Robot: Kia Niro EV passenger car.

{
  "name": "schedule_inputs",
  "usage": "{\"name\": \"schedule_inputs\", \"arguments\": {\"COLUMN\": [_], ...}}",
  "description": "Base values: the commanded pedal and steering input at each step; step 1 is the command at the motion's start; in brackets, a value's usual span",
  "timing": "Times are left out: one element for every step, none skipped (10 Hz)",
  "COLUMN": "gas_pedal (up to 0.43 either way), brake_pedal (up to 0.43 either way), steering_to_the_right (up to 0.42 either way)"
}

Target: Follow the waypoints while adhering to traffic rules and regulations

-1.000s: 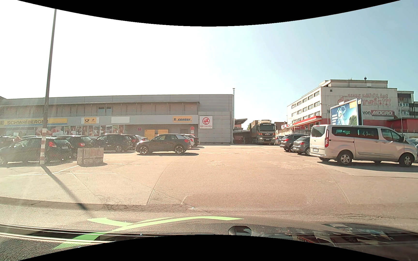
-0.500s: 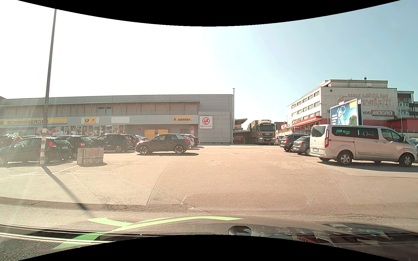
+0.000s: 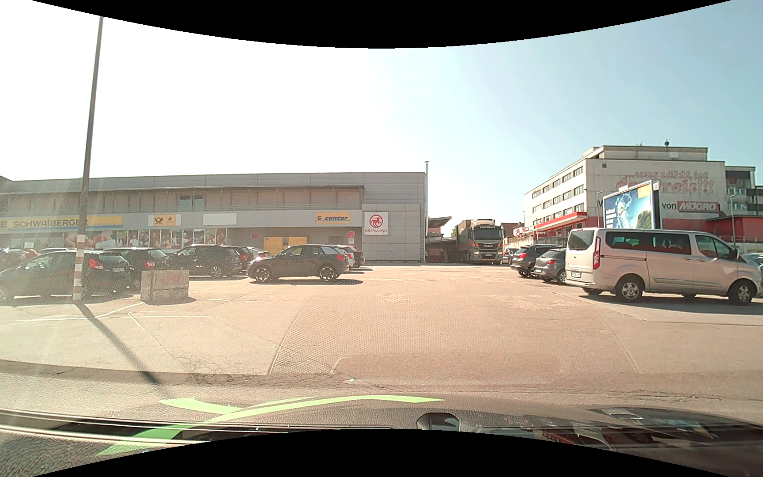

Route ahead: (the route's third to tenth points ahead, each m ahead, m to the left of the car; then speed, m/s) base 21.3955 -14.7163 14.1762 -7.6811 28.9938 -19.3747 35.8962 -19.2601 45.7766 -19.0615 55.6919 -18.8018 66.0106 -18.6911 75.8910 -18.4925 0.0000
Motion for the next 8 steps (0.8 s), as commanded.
{"name": "schedule_inputs", "arguments": {"gas_pedal": [0.000,0.000,0.000,0.000,0.000,0.000,0.000,0.000], "brake_pedal": [0.421,0.421,0.421,0.421,0.421,0.421,0.421,0.421], "steering_to_the_right": [-0.055,-0.055,-0.055,-0.055,-0.055,-0.055,-0.055,-0.055]}}
